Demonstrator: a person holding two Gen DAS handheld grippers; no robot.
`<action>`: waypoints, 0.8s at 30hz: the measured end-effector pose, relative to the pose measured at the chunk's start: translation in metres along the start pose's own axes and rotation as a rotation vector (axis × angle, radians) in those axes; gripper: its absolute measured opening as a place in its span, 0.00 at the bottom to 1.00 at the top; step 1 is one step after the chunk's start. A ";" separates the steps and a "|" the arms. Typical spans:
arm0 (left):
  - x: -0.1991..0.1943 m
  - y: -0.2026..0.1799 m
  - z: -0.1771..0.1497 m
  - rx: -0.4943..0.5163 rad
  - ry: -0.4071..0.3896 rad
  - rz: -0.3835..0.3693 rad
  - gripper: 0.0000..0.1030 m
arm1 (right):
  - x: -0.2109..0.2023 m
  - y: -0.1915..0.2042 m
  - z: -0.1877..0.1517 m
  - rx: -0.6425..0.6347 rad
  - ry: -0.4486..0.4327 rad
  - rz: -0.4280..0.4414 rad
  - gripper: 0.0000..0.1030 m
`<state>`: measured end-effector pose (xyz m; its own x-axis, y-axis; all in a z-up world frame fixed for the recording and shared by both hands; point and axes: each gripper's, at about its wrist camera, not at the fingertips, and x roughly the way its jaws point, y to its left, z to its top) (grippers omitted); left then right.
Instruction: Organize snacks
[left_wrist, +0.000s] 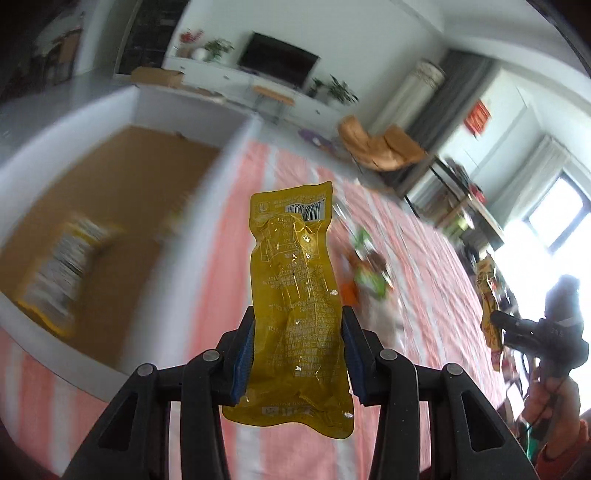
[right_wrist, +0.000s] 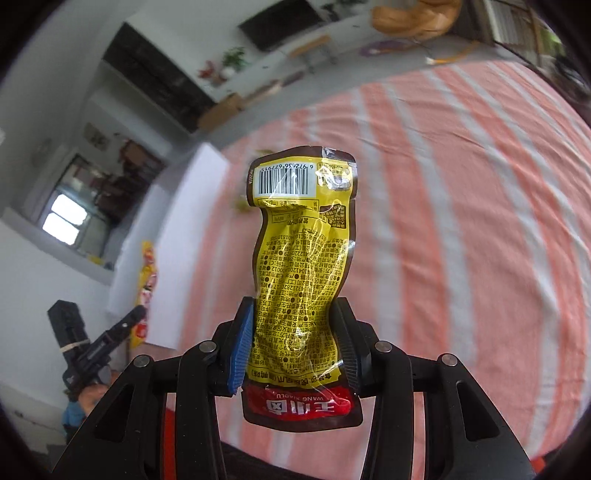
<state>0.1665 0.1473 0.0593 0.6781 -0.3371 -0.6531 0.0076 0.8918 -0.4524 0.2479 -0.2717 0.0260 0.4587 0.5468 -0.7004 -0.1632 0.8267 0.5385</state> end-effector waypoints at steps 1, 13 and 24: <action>-0.009 0.010 0.010 -0.002 -0.013 0.028 0.41 | 0.009 0.025 0.008 -0.022 0.003 0.036 0.43; -0.066 0.163 0.071 -0.157 -0.104 0.461 0.95 | 0.164 0.317 0.041 -0.340 0.073 0.309 0.76; -0.061 0.043 -0.014 0.062 -0.132 0.218 0.96 | 0.130 0.156 -0.011 -0.434 -0.162 -0.170 0.76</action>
<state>0.1150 0.2022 0.0708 0.7585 -0.0960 -0.6445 -0.1073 0.9572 -0.2690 0.2728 -0.0706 0.0141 0.6348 0.4003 -0.6609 -0.4074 0.9002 0.1539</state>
